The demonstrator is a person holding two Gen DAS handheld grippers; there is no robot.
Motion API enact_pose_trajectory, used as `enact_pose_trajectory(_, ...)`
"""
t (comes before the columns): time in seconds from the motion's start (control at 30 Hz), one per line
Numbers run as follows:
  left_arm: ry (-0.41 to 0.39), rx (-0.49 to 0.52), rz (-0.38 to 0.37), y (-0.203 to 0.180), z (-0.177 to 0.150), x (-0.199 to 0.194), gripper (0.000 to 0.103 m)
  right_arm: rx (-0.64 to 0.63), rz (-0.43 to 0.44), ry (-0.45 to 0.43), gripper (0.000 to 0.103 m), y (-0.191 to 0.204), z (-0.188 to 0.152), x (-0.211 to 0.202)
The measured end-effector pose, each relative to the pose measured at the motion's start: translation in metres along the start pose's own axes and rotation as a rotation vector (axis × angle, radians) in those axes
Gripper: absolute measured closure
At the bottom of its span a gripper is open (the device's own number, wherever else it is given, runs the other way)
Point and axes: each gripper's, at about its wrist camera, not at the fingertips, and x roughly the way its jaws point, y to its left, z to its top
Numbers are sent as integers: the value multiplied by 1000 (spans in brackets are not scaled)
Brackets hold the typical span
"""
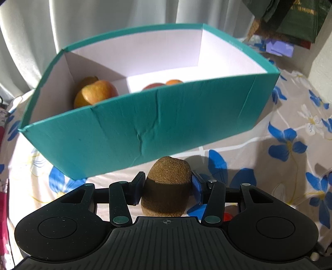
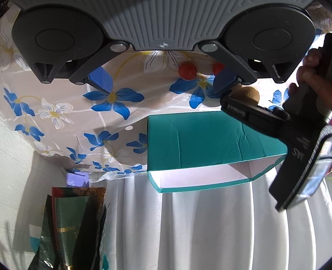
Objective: Organize fruits
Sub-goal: 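Lift the kiwi with the left gripper while the right grasps a red cherry tomato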
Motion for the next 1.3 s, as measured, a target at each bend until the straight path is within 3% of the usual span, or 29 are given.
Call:
enact_pose_trajectory(0.1, -30, -15, 1, 4, 0, -17, 52, -11, 4, 18, 7, 2, -2, 5)
enact_pose_trajectory(0.17, -48, -31, -7, 9, -2, -30, 52, -18, -4, 41, 18, 3, -2, 11)
enact_pose_trajectory(0.23, -61, -32, -10, 10, -3, -39, 52, -18, -2, 69, 35, 4, -3, 18)
enact_pose_trajectory(0.4, -72, -41, -1, 14, -6, -49, 52, -43, 22, 124, 47, 12, -8, 34)
enact_pose_trajectory(0.6, -69, -61, 15, 21, -9, -53, 52, -70, 43, 163, 52, 20, -12, 47)
enact_pose_trajectory(0.77, -67, -68, 16, 22, -11, -54, 51, -85, 55, 168, 64, 22, -12, 52)
enact_pose_trajectory(1.2, -70, -61, 20, 19, -10, -57, 51, -111, 61, 158, 65, 26, -13, 52)
enact_pose_trajectory(1.27, -74, -57, 21, 18, -10, -58, 51, -112, 70, 154, 78, 26, -14, 50)
enact_pose_trajectory(1.3, -76, -54, 22, 17, -10, -59, 51, -109, 66, 156, 78, 26, -13, 50)
